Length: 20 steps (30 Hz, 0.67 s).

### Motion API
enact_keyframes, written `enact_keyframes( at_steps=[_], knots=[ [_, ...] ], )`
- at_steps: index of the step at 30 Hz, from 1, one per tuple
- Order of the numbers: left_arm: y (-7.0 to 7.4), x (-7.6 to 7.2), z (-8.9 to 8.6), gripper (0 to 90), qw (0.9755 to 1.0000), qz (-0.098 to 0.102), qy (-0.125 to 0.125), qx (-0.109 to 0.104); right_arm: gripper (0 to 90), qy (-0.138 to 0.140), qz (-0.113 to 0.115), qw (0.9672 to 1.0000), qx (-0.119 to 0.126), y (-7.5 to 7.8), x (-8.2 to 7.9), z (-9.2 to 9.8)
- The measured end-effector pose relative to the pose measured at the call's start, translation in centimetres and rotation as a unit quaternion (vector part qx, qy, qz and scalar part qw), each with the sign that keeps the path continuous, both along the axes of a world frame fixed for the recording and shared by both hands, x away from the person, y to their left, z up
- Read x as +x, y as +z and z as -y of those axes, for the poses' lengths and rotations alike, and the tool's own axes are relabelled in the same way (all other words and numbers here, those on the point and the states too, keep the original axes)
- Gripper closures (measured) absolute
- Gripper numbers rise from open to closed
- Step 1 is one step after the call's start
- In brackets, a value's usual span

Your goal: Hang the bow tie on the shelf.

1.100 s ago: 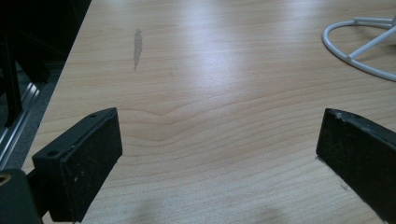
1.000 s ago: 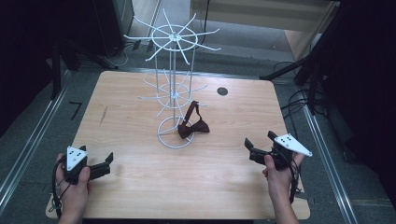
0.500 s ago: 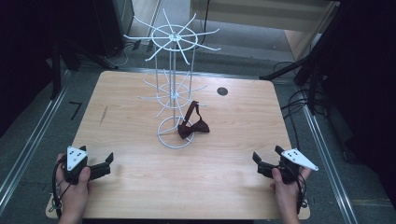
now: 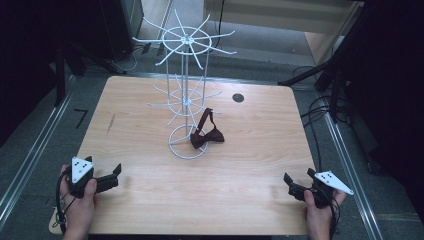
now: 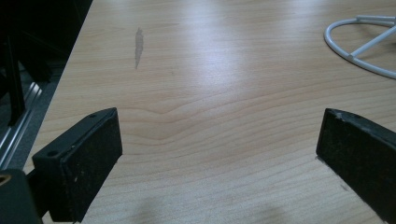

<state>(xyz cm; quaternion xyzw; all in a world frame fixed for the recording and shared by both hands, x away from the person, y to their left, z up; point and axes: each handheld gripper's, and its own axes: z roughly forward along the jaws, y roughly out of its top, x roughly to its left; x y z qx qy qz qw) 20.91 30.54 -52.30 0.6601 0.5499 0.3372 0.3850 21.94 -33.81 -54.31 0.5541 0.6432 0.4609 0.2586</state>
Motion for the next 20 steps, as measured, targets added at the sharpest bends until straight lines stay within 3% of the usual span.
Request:
enact_keyframes(
  at_steps=[9,13,20],
  knots=[
    [0.0,0.0,0.0,0.9,1.0,0.001,-0.001,-0.001,5.4,-0.01,0.003,0.9999,-0.008,-0.1,-1.0,1.2],
    [0.0,0.0,0.0,0.9,1.0,-0.001,-0.003,0.0,5.5,-0.018,0.001,0.9998,0.003,-0.2,-1.2,1.8],
    [0.0,0.0,0.0,0.9,1.0,-0.002,-0.003,0.0,8.2,-0.014,0.0,0.9999,-0.005,-0.5,-1.0,1.4]
  ],
)
